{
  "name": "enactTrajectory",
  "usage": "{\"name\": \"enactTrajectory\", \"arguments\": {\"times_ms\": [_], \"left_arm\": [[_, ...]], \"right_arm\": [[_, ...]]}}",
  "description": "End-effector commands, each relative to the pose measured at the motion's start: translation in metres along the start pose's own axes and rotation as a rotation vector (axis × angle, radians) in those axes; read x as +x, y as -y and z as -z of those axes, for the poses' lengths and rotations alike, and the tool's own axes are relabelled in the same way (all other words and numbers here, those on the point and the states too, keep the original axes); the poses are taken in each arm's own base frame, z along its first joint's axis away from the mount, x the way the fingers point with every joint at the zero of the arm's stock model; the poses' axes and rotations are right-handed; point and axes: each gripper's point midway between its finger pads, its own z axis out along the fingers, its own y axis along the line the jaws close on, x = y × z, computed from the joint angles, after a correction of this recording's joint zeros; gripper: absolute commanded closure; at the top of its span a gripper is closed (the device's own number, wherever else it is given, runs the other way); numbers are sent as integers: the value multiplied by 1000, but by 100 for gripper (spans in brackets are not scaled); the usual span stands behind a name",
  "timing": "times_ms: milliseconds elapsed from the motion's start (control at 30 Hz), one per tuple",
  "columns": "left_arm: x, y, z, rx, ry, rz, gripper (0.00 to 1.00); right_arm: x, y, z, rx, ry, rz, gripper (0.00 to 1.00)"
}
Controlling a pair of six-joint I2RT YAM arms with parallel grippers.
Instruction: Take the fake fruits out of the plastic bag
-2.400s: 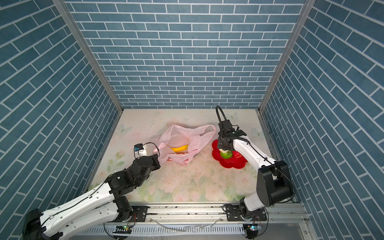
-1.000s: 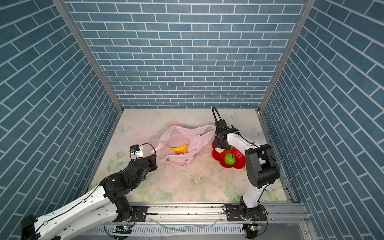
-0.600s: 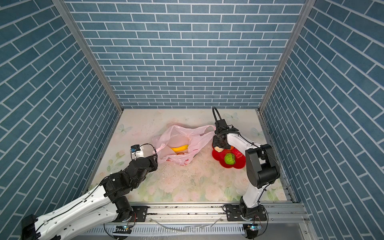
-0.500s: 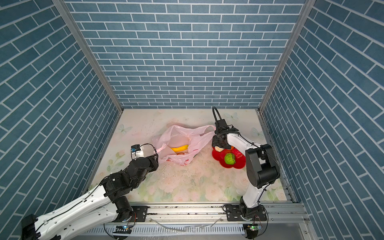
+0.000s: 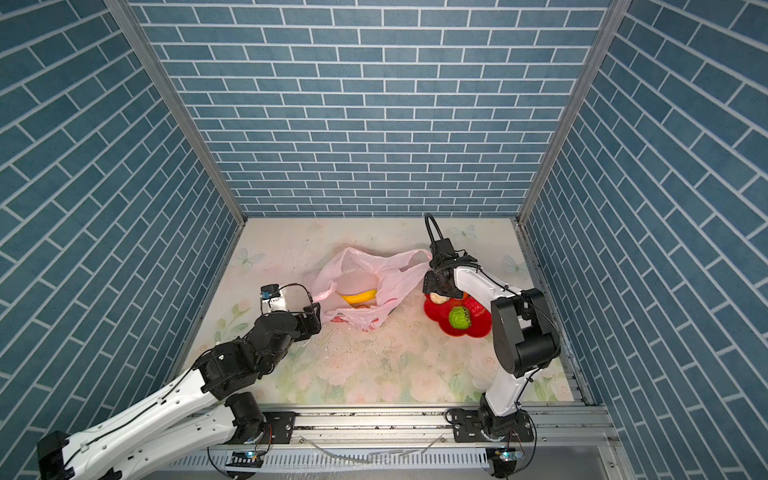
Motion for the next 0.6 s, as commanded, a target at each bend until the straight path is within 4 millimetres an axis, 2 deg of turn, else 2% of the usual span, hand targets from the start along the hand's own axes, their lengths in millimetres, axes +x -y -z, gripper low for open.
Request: {"name": "enactTrajectory", "arguments": {"times_ms": [0, 133, 300, 467, 567], "left_arm": [[-11, -3, 7, -16, 5, -73, 8], [-15, 9, 10, 53, -41, -114, 8], [-3, 28, 16, 169, -183, -210, 6], [5, 38, 25, 207, -306, -299, 2], [0, 45, 30, 221, -327, -319, 1]], "right_arm": [[-9, -4, 26, -35, 49, -8, 20], [-10, -7, 43, -63, 74, -11, 20], [-13, -9, 64, -88, 113, -11, 20], [-17, -12, 76, -111, 140, -6, 21], [-18, -13, 82, -121, 153, -7, 21]]}}
